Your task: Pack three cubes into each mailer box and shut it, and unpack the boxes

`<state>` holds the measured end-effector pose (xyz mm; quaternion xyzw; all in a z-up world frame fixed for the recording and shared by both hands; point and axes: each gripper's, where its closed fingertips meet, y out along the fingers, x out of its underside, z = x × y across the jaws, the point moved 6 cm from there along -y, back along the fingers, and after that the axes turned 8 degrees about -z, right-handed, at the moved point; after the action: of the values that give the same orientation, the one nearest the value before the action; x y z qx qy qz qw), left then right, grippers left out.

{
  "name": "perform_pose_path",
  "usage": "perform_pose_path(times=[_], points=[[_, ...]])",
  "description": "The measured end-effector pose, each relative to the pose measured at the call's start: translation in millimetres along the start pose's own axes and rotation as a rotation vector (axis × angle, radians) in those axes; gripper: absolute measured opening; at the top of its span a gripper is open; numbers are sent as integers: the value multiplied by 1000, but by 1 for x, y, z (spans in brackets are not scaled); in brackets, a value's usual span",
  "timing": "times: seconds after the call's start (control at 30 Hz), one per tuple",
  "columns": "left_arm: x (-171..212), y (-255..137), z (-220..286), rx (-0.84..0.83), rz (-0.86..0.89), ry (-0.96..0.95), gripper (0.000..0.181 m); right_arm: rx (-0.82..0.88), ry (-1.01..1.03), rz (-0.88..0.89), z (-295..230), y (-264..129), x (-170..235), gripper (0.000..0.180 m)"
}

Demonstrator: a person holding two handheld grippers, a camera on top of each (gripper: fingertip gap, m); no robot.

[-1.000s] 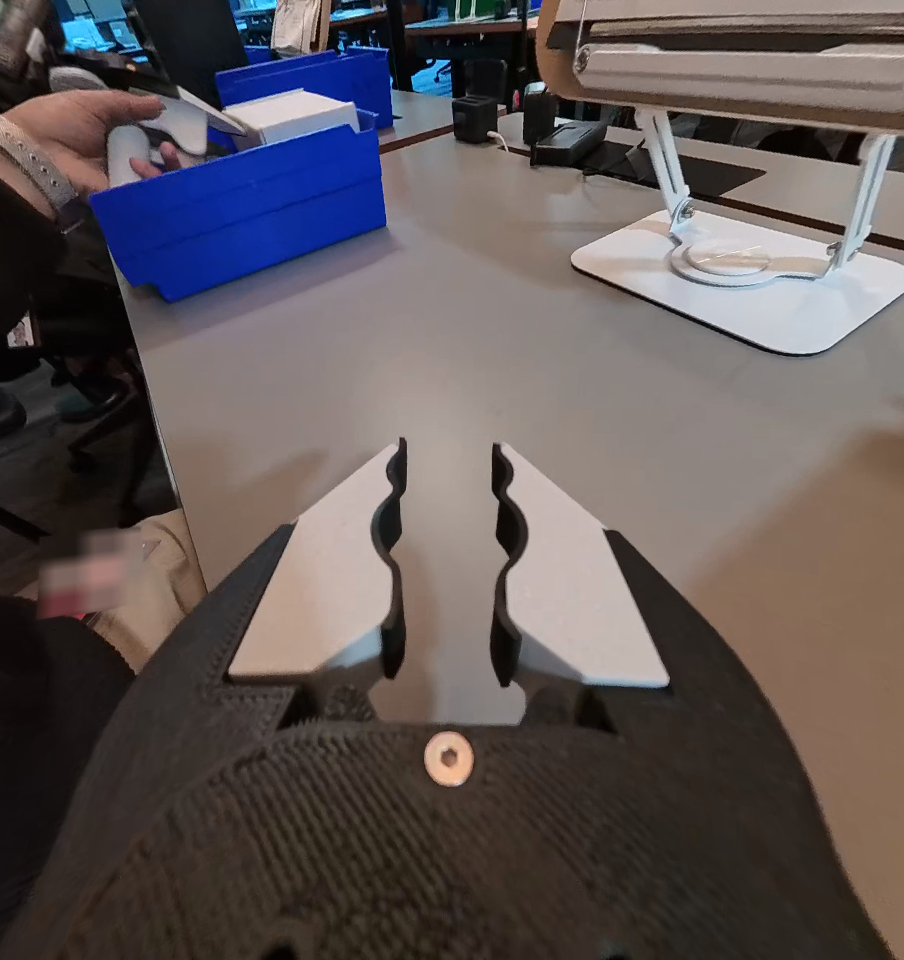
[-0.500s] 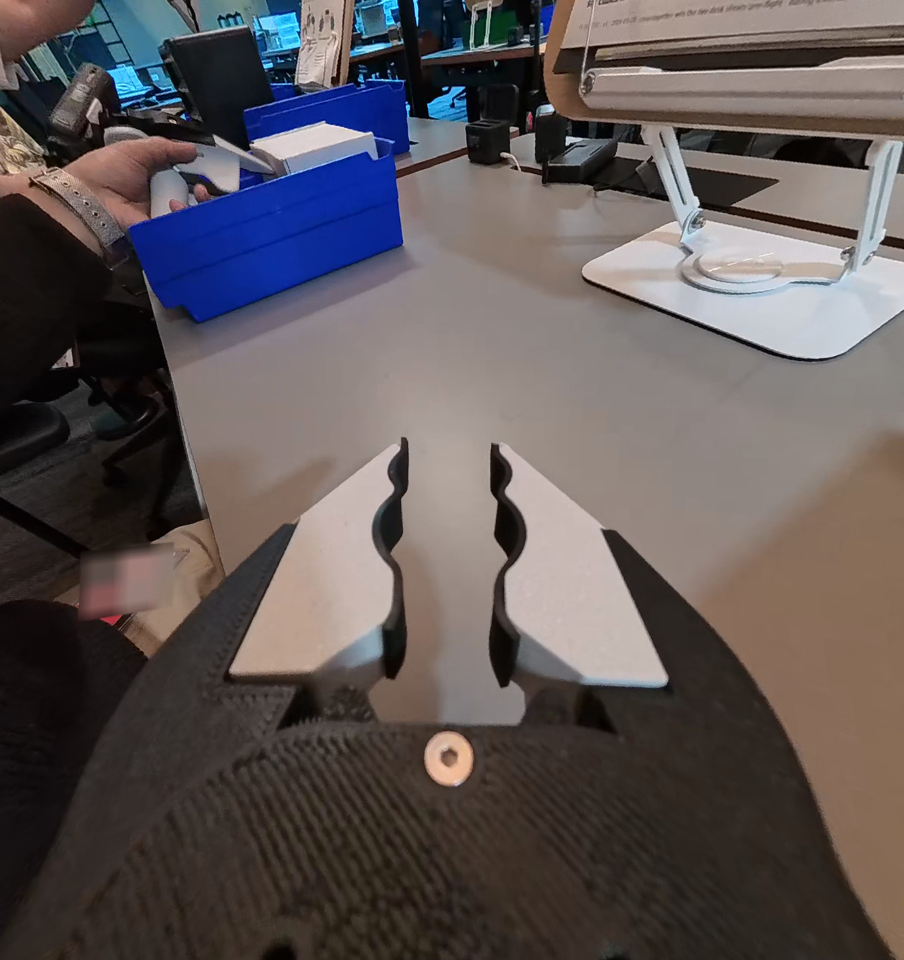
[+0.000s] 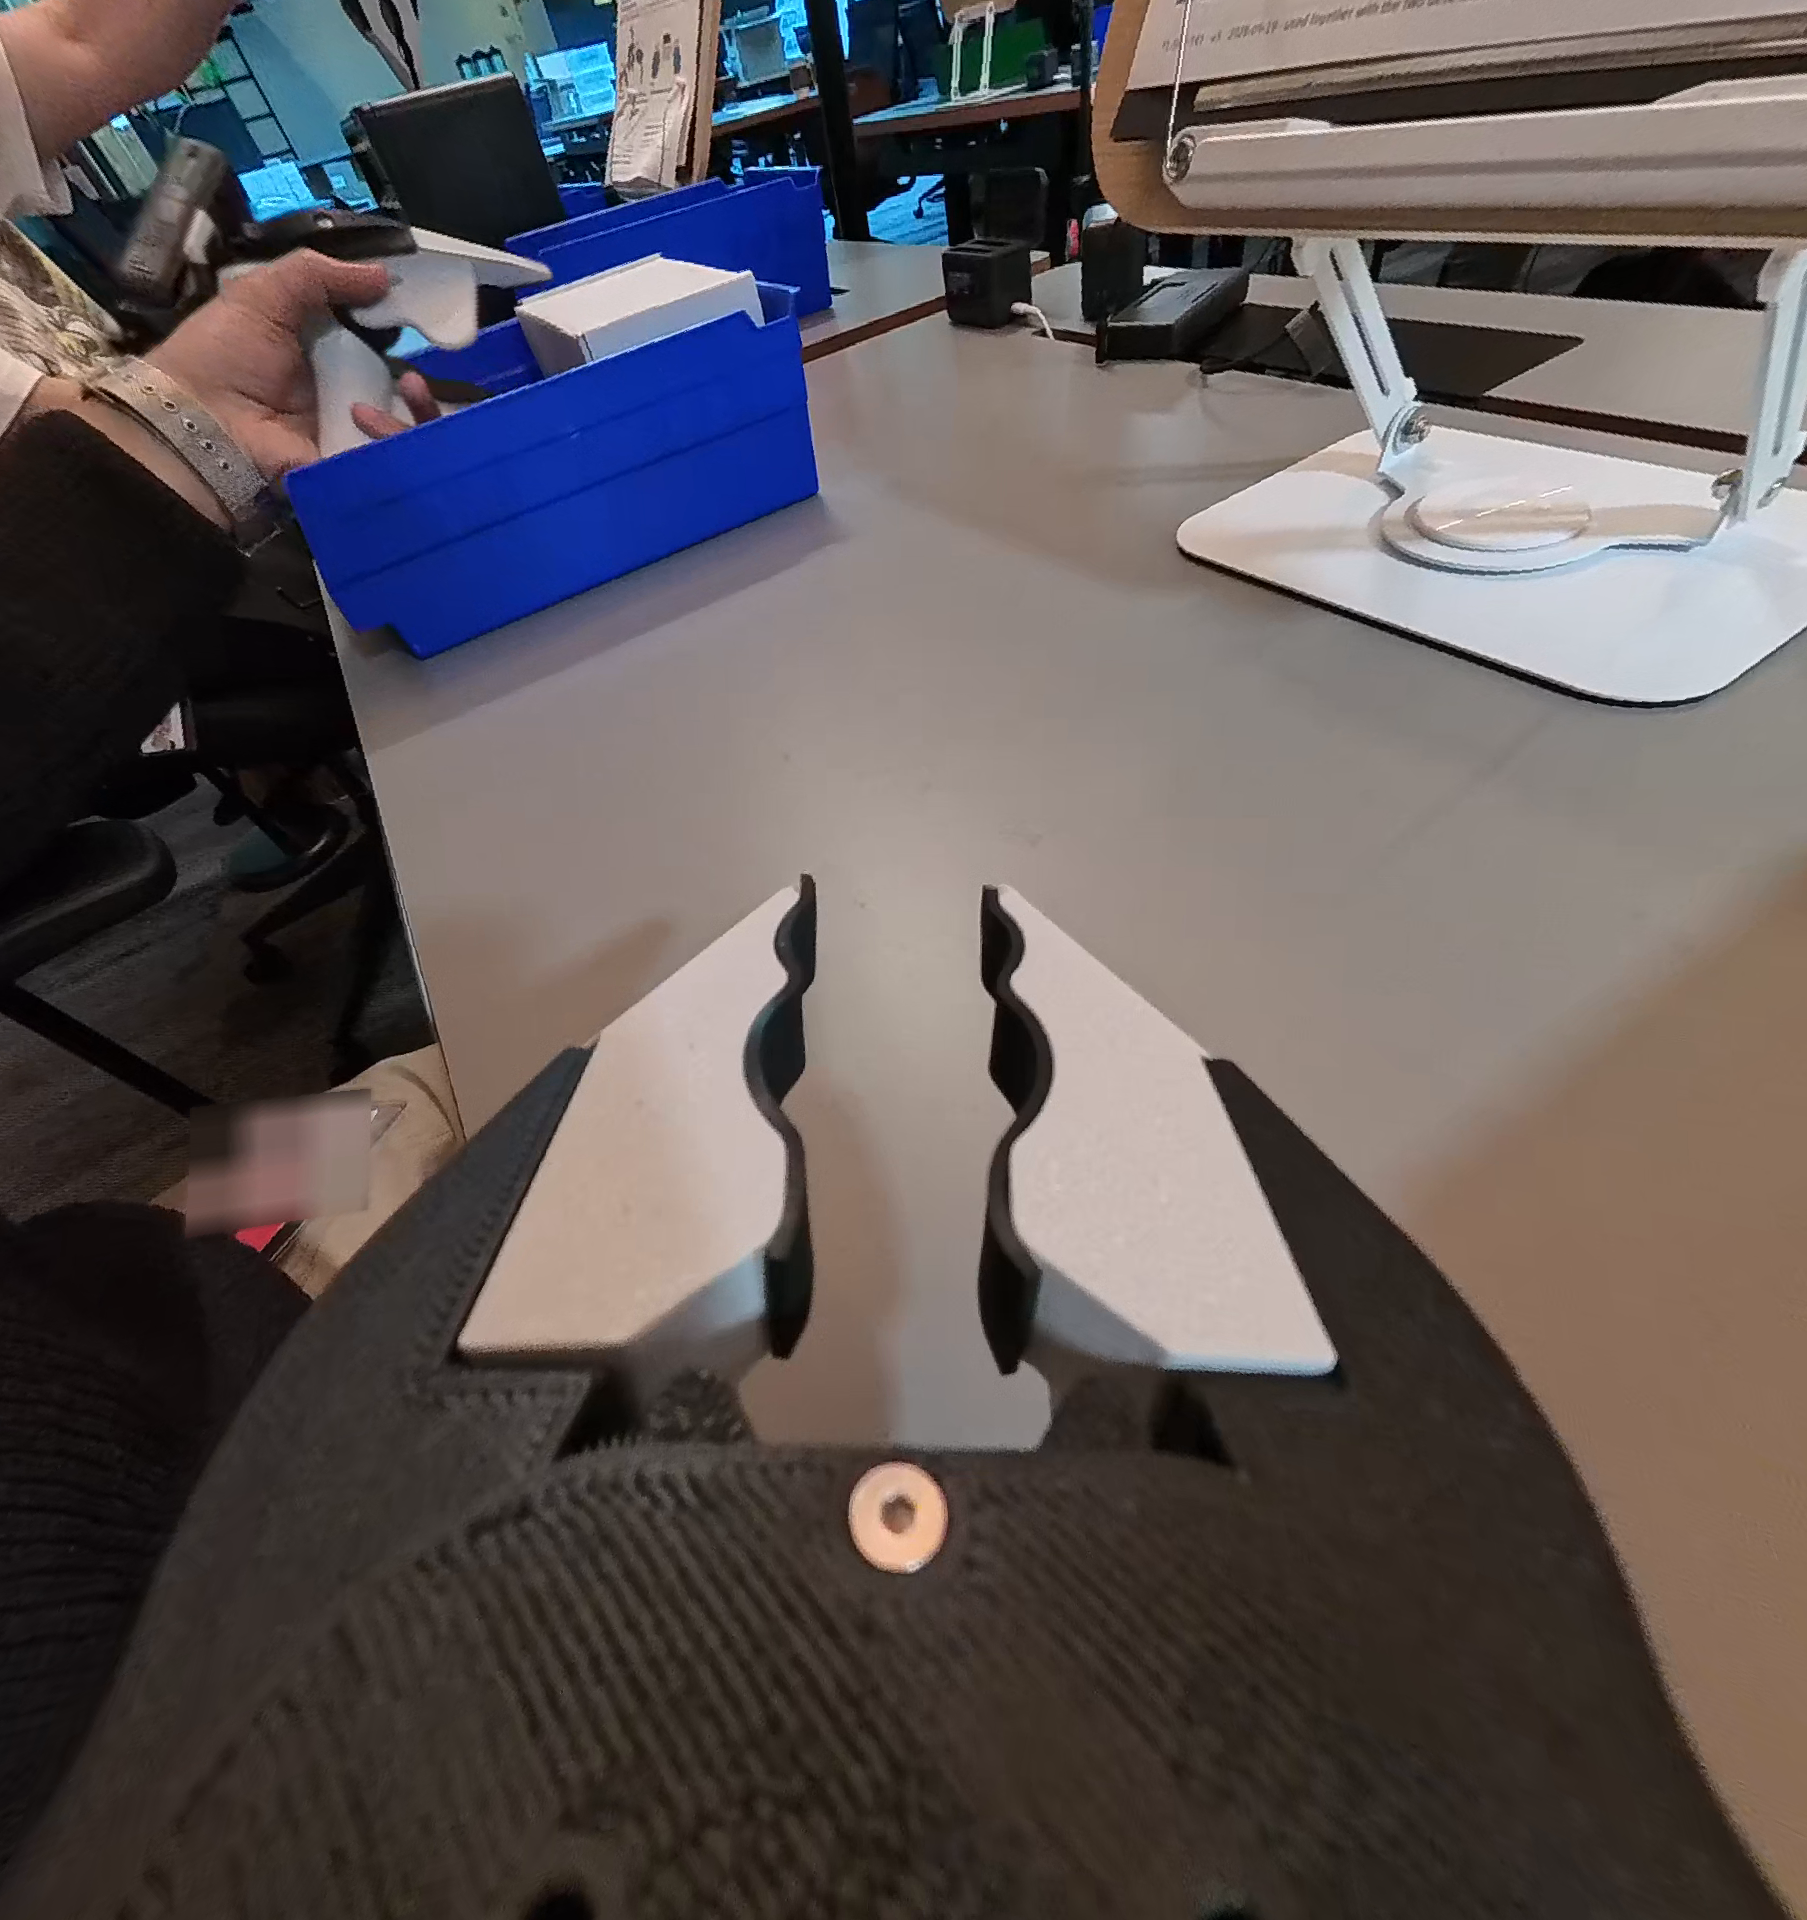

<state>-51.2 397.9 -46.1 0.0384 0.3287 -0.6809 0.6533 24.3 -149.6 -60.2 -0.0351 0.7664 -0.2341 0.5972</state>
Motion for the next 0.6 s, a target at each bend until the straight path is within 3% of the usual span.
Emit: perform_pose_path(times=[0.03,0.13,0.43,0.6], points=[[3,4,-1,7,-27,-10,95,-1,-1,-1,0,0,0,31],[8,13,-5,27,-65,-55,99,-1,-4,-3,-1,0,0,31],[9,20,-6,-13,-100,-46,92,-8,9,-1,0,1,1,31],[3,14,2,59,-55,-77,89,-8,6,-4,-1,1,1,31]])
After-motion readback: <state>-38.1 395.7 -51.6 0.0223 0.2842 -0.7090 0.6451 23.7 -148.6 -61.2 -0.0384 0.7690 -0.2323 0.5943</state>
